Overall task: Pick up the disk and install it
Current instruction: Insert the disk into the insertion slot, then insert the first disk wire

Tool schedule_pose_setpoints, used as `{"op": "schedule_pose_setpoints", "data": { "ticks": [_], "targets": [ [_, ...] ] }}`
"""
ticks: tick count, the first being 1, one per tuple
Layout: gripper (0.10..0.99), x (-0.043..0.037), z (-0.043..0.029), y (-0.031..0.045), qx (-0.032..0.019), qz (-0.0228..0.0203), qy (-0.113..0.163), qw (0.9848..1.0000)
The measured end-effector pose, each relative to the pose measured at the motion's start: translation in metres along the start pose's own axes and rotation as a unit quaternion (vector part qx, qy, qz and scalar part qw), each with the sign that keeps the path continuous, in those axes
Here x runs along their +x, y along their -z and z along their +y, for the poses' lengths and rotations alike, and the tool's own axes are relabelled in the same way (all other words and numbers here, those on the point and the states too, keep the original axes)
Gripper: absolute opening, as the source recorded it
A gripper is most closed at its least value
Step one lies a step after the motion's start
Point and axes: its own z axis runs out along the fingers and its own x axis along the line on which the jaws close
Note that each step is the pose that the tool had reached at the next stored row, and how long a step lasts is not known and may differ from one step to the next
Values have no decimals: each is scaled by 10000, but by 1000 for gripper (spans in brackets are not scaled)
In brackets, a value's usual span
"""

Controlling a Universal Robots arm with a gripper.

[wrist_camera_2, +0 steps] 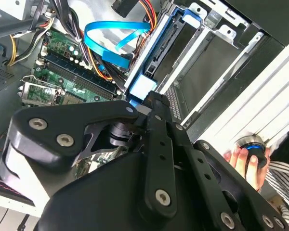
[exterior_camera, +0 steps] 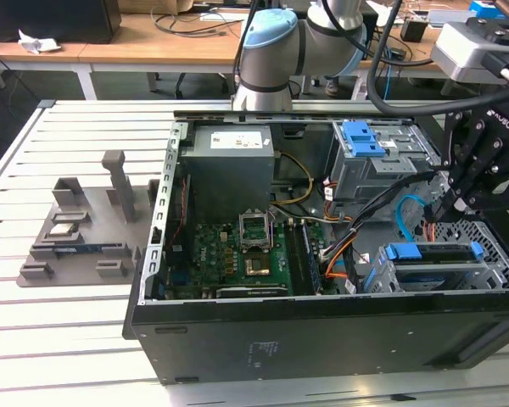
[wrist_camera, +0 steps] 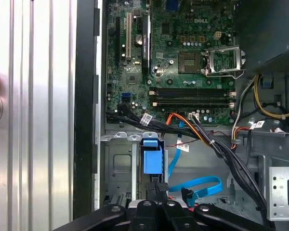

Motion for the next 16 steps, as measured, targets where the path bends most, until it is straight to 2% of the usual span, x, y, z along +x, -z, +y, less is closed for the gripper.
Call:
{"op": "schedule_pose_setpoints", "data": {
  "ticks": [7, 12, 16],
  "targets": [
    [106, -3, -16, -3, 0, -1, 0, 10000],
    [106, -52, -162, 7, 0, 11, -1, 10000],
    [106, -87, -314, 16, 0, 14, -1, 10000]
  ]
}}
